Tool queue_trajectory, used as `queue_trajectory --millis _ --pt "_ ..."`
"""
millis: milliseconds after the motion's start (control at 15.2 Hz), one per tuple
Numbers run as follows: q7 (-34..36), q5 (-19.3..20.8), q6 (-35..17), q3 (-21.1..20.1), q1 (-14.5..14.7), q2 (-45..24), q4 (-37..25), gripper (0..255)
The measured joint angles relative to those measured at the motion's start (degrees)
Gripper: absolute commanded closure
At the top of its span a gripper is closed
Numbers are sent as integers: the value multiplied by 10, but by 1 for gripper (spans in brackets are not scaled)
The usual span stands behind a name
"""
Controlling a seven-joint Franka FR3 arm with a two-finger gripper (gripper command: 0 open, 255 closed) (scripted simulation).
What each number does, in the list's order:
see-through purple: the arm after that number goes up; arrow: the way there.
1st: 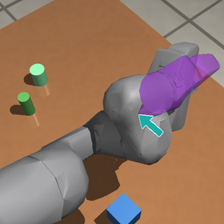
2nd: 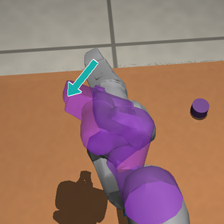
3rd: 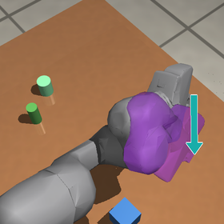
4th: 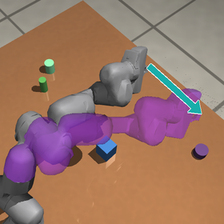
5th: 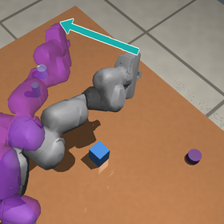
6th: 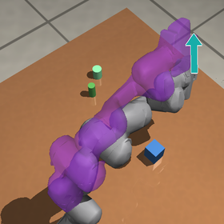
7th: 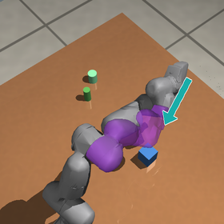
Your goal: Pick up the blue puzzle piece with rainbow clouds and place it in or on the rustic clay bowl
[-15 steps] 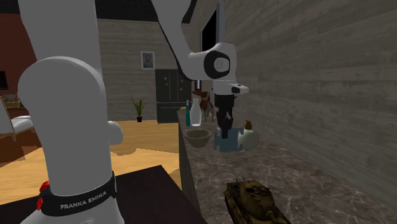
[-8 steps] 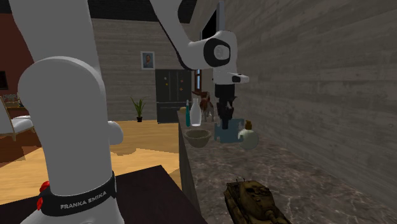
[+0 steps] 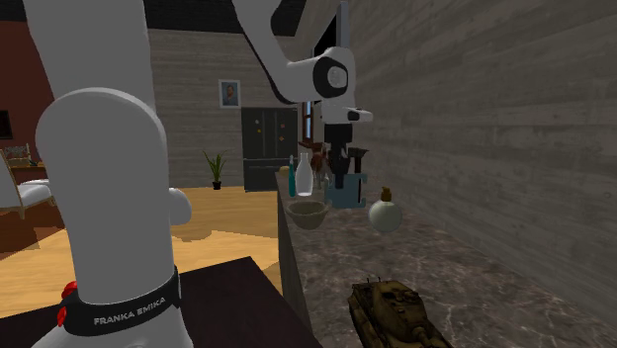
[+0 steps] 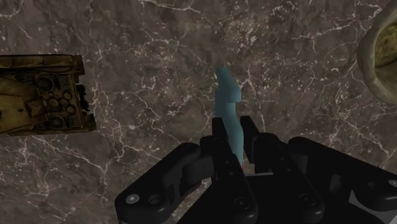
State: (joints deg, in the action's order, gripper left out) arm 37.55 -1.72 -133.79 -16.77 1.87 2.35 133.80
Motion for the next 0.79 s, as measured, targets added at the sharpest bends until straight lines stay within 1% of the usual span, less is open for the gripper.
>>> queue_trajectory --millis 528,792 --pt "127 50 39 -44 53 -98 -131 255" --pt "188 84 70 -55 89 -168 -225 255"
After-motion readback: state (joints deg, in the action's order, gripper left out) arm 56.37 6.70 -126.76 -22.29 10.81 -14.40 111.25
